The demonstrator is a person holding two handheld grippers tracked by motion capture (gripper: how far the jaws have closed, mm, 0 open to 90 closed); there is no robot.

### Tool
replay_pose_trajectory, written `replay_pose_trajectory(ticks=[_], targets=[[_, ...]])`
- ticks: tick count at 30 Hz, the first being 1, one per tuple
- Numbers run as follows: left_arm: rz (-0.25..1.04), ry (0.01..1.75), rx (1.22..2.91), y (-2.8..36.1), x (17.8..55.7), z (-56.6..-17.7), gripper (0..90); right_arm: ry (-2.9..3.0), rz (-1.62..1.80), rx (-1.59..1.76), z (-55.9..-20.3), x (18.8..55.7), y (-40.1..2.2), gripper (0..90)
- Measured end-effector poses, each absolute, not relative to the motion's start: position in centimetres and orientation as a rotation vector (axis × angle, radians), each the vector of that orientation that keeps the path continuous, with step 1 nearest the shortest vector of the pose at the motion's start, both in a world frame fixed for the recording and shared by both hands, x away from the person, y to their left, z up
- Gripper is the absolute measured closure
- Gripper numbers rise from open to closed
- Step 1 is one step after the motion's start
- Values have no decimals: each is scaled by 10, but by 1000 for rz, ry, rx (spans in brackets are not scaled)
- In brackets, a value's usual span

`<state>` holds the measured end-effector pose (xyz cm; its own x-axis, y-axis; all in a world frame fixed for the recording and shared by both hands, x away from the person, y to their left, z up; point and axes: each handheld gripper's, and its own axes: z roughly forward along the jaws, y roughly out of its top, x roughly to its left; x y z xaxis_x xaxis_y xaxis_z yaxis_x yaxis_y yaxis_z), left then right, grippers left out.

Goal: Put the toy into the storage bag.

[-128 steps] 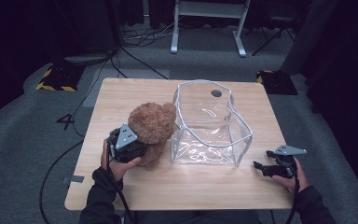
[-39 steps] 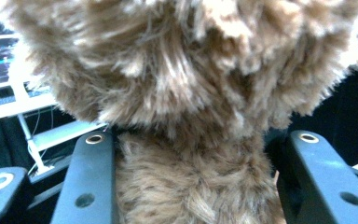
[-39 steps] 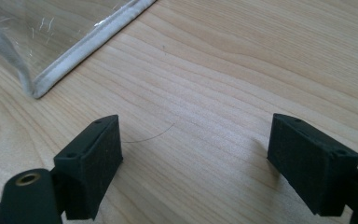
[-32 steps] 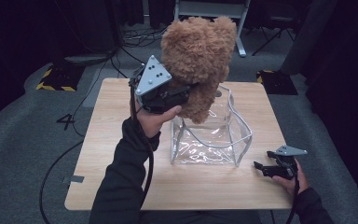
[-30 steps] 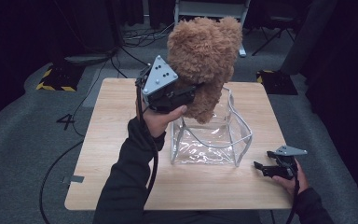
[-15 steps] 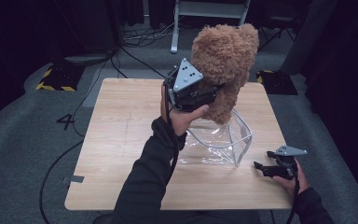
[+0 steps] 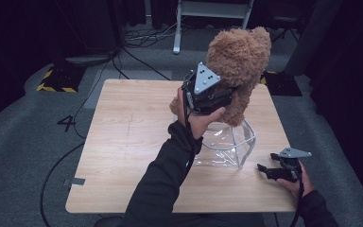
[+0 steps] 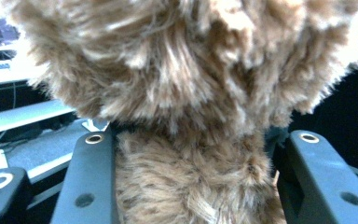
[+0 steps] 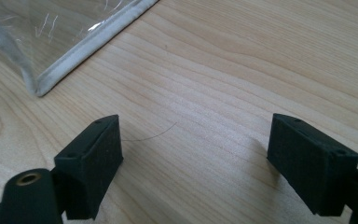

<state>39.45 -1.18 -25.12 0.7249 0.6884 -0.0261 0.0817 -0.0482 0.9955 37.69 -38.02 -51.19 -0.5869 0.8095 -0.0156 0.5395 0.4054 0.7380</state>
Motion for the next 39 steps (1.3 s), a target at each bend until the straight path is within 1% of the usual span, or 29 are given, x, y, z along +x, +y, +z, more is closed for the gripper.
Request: replay_pose_trajectory(ticks=[4, 9, 13, 14, 20, 23, 31, 34, 35, 36, 39], targets=[[506, 632, 1586, -12, 393, -255, 492, 2296, 1001, 1161, -512, 377, -380, 177], [510, 639, 1634, -13, 392, -262, 491, 2295, 1002, 1163, -512, 377, -380, 177], [468, 666, 1676, -13, 399, -276, 489, 2295, 1002, 1163, -512, 377, -380, 177], [456, 668, 1710, -15, 402, -283, 489, 2296, 1002, 1168, -512, 377, -380, 177], [397, 682, 1777, -19, 410, -297, 479, 2296, 1002, 1168, -512, 377, -380, 177], [389, 683, 1795, -21, 412, -299, 477, 2296, 1001, 1161, -512, 377, -380, 177], [378, 670, 1907, -28, 418, -302, 466, 2296, 1001, 1162, -512, 377, -380, 177], [363, 665, 1985, -33, 420, -301, 458, 2296, 1001, 1161, -512, 377, -380, 177], [363, 665, 1985, -33, 420, -301, 456, 2296, 1001, 1161, -512, 377, -380, 177], [357, 656, 2043, -35, 422, -299, 454, 2296, 1001, 1161, -512, 377, -380, 177], [362, 646, 2081, -37, 423, -298, 450, 2296, 1001, 1161, -512, 377, -380, 177]])
